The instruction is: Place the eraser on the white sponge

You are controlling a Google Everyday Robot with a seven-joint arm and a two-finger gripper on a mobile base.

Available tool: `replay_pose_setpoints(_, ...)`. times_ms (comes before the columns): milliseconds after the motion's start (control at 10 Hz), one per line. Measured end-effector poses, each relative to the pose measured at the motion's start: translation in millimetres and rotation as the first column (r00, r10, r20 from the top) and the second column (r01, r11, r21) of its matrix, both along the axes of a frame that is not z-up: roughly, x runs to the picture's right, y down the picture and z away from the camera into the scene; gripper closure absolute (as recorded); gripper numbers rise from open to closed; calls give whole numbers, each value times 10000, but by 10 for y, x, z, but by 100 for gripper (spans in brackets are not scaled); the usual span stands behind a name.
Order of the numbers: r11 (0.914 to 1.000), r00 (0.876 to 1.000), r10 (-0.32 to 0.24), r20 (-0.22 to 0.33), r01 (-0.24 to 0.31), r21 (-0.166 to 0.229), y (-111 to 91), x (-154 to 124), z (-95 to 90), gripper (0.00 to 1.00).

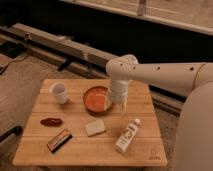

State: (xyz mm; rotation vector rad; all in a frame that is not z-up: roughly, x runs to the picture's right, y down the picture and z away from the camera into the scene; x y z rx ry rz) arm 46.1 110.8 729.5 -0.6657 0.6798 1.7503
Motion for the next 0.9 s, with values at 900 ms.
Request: replay_pose_setpoints(900, 9964, 9958, -833, 393, 825, 203, 32, -188, -72, 35)
